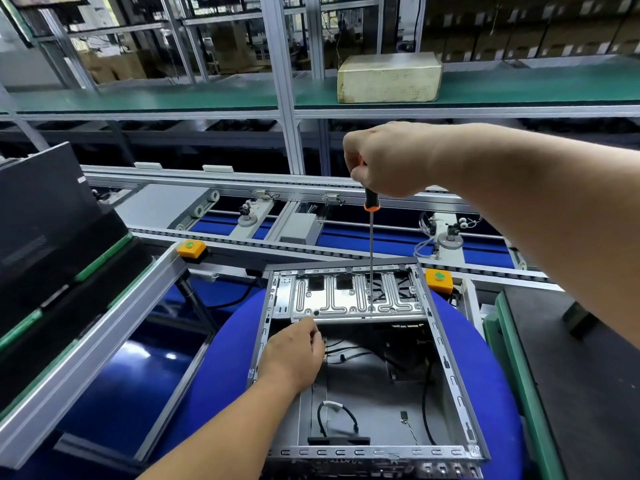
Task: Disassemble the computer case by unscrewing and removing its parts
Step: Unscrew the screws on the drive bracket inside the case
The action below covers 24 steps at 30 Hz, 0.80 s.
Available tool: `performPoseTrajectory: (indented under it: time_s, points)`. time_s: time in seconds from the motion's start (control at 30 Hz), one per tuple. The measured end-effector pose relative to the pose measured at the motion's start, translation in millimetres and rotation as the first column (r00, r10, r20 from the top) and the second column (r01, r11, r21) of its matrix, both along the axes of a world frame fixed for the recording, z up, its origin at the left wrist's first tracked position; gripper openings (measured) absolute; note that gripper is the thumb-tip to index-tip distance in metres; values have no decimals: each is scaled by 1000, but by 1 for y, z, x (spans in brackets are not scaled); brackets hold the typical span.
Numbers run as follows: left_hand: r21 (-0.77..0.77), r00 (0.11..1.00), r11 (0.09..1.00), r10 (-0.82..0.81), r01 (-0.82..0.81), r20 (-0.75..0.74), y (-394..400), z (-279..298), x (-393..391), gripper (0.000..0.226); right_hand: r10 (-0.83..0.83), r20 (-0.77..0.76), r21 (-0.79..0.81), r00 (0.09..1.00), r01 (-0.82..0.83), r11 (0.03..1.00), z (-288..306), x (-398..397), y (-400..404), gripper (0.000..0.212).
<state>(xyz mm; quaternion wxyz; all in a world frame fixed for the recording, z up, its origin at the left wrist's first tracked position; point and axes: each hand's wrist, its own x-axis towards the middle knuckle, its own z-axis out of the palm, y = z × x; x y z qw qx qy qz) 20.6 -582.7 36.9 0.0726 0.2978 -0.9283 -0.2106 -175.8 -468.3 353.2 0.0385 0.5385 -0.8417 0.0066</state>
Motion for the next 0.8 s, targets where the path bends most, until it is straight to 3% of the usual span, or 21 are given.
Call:
performPoseTrajectory:
  time_s: [0.1, 0.27, 0.37, 0.47, 0.57, 0.7, 0.8]
  points:
    - [-4, 1000, 1000, 1, -1, 2, 0, 0, 0, 15, 46, 63, 20, 997, -48, 999, 4, 2, 2, 11]
    - [-9, 1000, 1000, -6, 6, 6, 0, 0, 0, 15, 52, 243, 23, 969, -60, 998, 11, 6, 8, 34]
    - [-10, 1000, 1000, -7, 7, 1, 0, 0, 0, 15, 58, 262, 11, 963, -63, 998, 8, 7, 8, 34]
    - [-21, 1000, 1000, -9, 9, 2, 0, 1, 0, 15, 35, 90, 23, 995, -37, 999, 2, 7, 6, 27]
    - [-23, 1000, 1000, -9, 9, -2, 1, 1, 0, 15, -23, -96, 62, 995, 29, 998, 0, 6, 5, 41]
    - [-24, 1000, 1000, -9, 9, -5, 2, 2, 0, 15, -77, -176, 54, 981, 87, 995, 0, 1, 3, 46]
    - [-19, 1000, 1000, -3, 3, -11, 2, 2, 0, 14, -61, -182, 54, 981, 72, 996, 1, 0, 4, 37]
